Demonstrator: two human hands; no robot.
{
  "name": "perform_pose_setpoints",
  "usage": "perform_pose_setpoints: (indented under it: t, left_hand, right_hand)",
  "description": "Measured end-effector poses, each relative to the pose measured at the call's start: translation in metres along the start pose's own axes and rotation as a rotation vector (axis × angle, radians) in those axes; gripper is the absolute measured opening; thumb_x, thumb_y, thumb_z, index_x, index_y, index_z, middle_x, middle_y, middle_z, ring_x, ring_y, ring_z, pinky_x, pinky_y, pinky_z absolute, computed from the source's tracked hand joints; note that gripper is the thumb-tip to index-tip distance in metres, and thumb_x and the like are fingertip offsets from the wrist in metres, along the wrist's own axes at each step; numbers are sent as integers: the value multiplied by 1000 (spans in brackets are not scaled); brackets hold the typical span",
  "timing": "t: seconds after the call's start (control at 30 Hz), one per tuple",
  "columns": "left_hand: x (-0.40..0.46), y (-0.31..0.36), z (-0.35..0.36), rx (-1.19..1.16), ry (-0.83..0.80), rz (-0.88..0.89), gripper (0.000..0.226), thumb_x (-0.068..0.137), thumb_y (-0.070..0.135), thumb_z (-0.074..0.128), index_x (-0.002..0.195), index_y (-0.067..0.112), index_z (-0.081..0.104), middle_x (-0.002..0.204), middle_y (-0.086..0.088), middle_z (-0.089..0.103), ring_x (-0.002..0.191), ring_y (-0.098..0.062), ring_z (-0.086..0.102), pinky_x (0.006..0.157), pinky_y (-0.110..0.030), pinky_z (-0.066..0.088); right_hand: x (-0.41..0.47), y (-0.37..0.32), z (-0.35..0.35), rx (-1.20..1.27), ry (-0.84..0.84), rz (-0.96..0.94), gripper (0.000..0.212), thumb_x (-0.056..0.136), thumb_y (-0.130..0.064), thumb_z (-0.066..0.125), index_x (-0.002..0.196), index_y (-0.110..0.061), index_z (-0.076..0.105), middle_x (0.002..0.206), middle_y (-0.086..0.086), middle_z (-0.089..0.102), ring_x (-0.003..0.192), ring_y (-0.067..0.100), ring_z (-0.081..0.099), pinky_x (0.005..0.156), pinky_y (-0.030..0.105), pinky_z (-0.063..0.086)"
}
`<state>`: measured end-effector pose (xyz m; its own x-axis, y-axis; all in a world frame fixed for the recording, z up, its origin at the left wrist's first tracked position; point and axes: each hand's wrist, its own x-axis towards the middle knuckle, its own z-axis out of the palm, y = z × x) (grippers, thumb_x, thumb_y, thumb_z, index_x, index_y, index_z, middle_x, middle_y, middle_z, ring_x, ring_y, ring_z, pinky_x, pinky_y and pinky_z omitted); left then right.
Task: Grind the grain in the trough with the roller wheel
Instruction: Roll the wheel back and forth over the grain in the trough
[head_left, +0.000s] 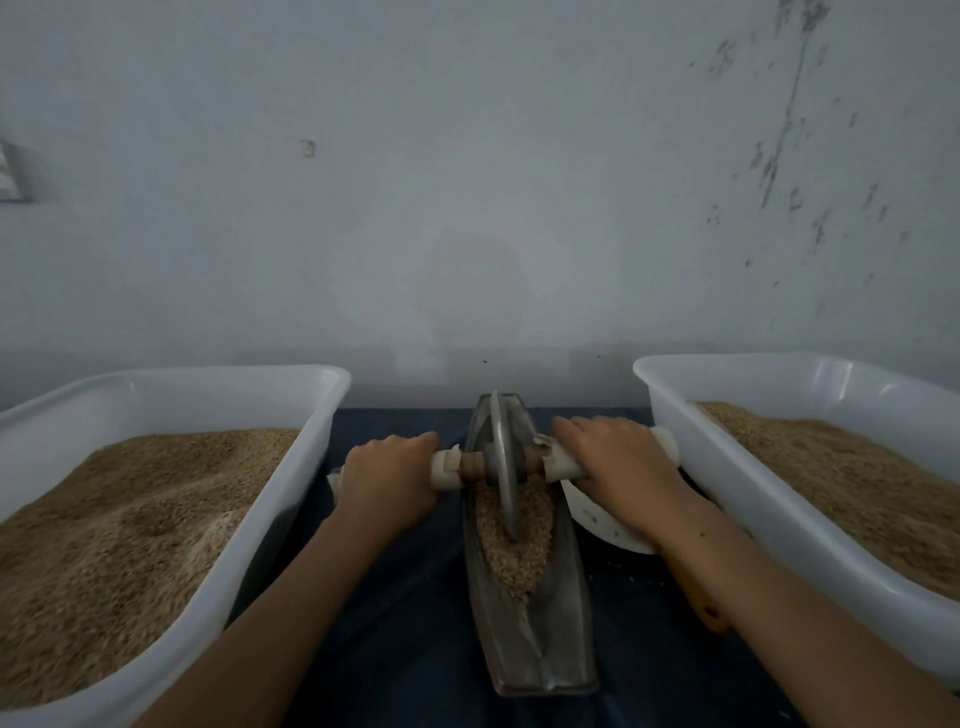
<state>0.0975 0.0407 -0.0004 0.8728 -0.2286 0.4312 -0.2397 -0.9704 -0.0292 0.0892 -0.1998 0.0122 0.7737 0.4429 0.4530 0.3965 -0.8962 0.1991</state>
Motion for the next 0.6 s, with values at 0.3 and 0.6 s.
perform_pose_setpoints:
  t: [0.3,0.6]
  left_hand:
    - [8,-4,-17,-6,-435,14,26,80,37,64,102,26,58,92,6,61,86,-15,59,78,-30,47]
    - [5,6,-6,138,25,43,26,86,42,56,99,23,45,93,4,62,84,-18,61,62,-29,35]
  right_hand:
    - [3,7,-29,119,-355,-2,17,84,-25,60,92,-32,46,87,-7,55,81,15,53,63,29,33]
    - [-2,5,-10,124,-185,97,25,90,-24,57,113,-22,47,114,-3,60,105,20,57,83,36,46]
